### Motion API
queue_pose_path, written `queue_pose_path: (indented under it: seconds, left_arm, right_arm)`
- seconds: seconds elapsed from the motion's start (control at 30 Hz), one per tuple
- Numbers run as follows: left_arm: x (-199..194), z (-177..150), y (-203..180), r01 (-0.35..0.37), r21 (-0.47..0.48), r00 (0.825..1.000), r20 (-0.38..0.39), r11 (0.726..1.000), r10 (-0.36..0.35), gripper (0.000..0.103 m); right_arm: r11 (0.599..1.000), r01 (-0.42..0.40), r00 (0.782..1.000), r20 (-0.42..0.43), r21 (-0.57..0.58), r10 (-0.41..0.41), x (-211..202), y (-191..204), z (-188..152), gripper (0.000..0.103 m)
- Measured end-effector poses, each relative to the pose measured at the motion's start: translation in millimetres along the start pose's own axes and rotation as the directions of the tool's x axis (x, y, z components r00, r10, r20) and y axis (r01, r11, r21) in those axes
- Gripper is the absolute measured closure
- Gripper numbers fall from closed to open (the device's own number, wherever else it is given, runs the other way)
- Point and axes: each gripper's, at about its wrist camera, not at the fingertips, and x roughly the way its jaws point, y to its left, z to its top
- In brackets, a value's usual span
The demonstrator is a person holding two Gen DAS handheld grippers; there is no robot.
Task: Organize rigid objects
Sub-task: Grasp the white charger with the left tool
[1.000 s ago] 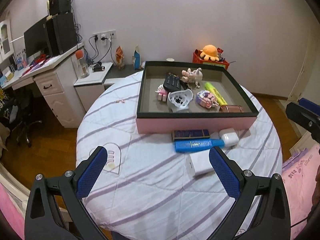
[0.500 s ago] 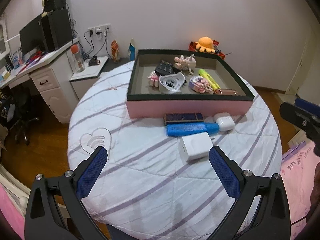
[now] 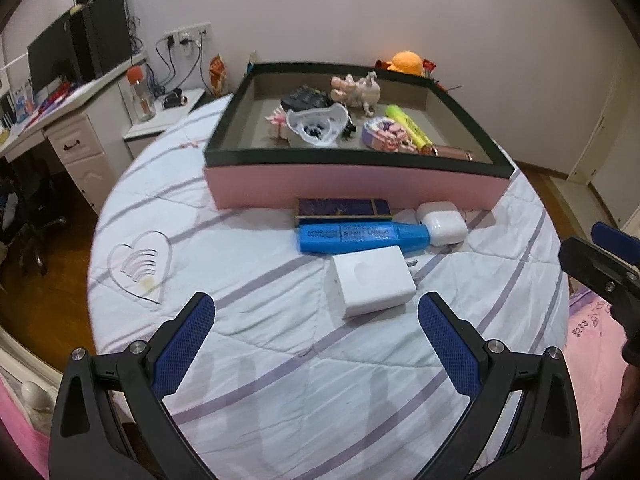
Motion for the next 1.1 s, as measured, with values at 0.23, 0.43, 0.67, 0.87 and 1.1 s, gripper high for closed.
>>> queue_pose_path:
  seconds: [0.23, 0.43, 0.67, 0.87, 1.1]
  left_arm:
    - [19, 4, -13, 0.015, -0.012, 1.000, -0.022, 1.000, -0.015, 0.000]
    - [40, 9, -25, 0.002, -0.006, 0.999, -0.050, 1.000, -0.002, 0.000]
    - [56, 8, -20, -0.038, -0.034, 0.997, -0.061, 0.999, 0.036, 0.000]
    - [60, 7, -20, -0.062, -0.008, 0.997, -0.051, 0.998, 0.062, 0.004]
    - [52, 6, -22, -0.044, 0.041, 0.999, -0.010, 0.998, 0.045, 0.039]
  right_arm:
    - [1.000, 0.005, 1.000, -0.016, 0.022, -0.005, 9, -10, 0, 0.013]
    - [0.999, 0.005, 1.000, -0.031, 0.031, -0.004, 18, -15, 0, 0.013]
    - [0.998, 0.000, 0.999, -0.048, 0.057, 0.003, 27, -25, 0, 0.013]
    - [0.995, -0.024, 0.997, -0.066, 0.101, 0.031, 35, -33, -1, 0.013]
    - [0.992, -0.046, 0.995, -0.082, 0.118, 0.056, 42, -33, -3, 0.013]
